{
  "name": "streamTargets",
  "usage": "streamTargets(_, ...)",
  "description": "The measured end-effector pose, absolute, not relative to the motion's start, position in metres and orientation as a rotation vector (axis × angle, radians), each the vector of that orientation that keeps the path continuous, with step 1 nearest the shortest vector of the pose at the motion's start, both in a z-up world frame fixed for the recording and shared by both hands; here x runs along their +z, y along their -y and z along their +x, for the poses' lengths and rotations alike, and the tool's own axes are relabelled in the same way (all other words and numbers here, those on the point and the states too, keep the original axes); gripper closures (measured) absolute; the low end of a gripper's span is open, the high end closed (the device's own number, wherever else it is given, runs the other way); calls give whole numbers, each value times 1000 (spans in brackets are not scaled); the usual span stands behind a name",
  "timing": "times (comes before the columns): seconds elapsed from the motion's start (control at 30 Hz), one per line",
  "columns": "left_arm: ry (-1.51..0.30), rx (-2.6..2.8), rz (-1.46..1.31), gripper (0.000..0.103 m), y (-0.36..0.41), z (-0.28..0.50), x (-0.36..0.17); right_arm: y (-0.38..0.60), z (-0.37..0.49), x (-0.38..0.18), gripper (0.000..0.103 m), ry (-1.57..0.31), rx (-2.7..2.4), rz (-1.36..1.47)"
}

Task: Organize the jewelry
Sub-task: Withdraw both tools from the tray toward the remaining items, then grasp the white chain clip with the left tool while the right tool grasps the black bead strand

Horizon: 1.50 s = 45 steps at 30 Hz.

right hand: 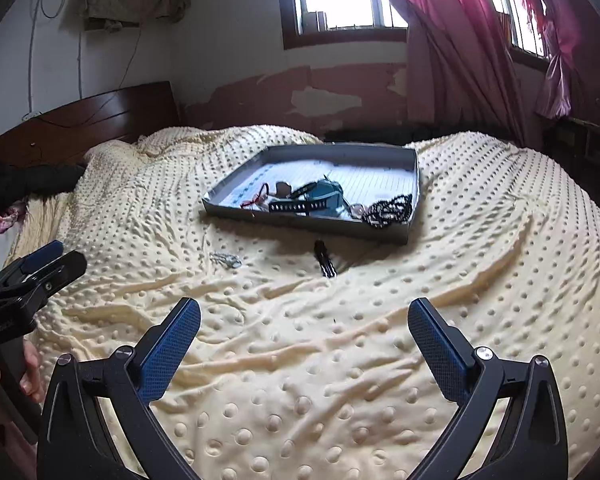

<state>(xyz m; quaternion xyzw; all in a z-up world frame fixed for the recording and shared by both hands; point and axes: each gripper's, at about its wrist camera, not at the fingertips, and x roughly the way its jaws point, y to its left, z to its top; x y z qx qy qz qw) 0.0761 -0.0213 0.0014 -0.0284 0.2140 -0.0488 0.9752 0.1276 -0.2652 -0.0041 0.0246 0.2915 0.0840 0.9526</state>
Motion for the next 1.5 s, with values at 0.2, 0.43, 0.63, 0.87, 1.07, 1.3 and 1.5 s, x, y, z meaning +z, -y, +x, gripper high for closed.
streamTargets(0.2, -510, -109, -50, 0, 17, 87, -10, 267, 147, -27, 1, -719, 108, 64)
streamTargets(0.43, -553, -94, -21, 0, 25, 96, -19, 271, 153, -35, 1, -764, 78, 88)
streamTargets(0.63, -581, -95, -74, 0, 23, 109, -23, 266, 156, -31, 1, -754, 80, 59)
streamTargets(0.87, -585, -83, -47, 0, 24, 122, -27, 269, 164, -28, 1, -766, 74, 61)
streamTargets(1.07, -611, -97, -43, 0, 25, 136, -31, 280, 174, -25, 1, -790, 87, 118)
streamTargets(1.3, -641, -116, -49, 0, 18, 159, -36, 288, 184, -14, 1, -762, 136, 122)
streamTargets(1.5, -646, -195, -45, 4, 17, 188, -37, 278, 212, -16, 1, -744, 209, 44)
